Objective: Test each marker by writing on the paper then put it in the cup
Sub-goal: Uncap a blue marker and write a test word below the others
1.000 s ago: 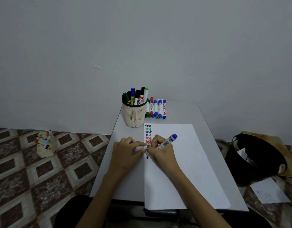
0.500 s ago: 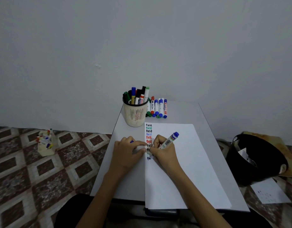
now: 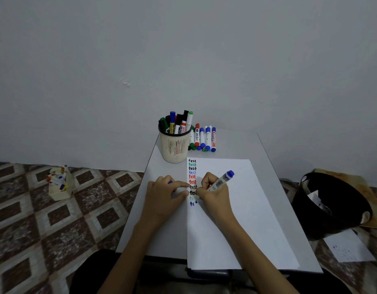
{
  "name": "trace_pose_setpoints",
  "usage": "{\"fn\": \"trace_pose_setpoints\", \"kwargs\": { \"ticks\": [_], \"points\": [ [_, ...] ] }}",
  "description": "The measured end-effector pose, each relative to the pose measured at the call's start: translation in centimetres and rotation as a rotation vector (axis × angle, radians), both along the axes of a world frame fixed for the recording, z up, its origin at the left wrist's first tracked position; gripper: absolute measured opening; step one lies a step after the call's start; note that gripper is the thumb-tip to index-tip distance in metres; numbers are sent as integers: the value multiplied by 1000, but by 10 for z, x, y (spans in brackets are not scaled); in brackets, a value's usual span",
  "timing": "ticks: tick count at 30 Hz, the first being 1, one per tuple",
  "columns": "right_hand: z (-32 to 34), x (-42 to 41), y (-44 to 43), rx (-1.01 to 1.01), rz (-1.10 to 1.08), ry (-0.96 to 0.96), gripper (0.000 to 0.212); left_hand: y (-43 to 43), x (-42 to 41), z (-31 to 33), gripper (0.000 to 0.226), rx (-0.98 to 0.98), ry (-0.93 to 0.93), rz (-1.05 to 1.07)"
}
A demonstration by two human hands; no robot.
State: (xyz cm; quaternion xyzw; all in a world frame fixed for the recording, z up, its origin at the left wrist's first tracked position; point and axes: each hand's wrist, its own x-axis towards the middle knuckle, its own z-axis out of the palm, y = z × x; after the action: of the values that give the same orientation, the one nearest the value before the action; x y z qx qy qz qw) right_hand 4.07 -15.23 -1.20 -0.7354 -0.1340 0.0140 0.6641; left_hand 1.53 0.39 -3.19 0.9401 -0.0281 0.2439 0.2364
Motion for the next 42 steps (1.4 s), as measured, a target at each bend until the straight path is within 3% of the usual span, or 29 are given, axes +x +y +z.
{"fn": "trace_pose_setpoints", "kwargs": {
  "ticks": [10, 30, 35, 42],
  "points": [
    [1, 0, -1, -80, -2, 19, 36, 1, 0, -1, 45, -2, 10, 4],
    [6, -3, 0, 2, -3, 85, 37, 1, 0, 0, 48, 8, 46, 0],
    [17, -5, -8, 356, -108, 123, 28, -3, -1, 3, 50, -70, 35, -60],
    [22, -2, -14, 674, -23, 253, 12, -3, -6, 12, 51, -523, 41, -162]
  ]
}}
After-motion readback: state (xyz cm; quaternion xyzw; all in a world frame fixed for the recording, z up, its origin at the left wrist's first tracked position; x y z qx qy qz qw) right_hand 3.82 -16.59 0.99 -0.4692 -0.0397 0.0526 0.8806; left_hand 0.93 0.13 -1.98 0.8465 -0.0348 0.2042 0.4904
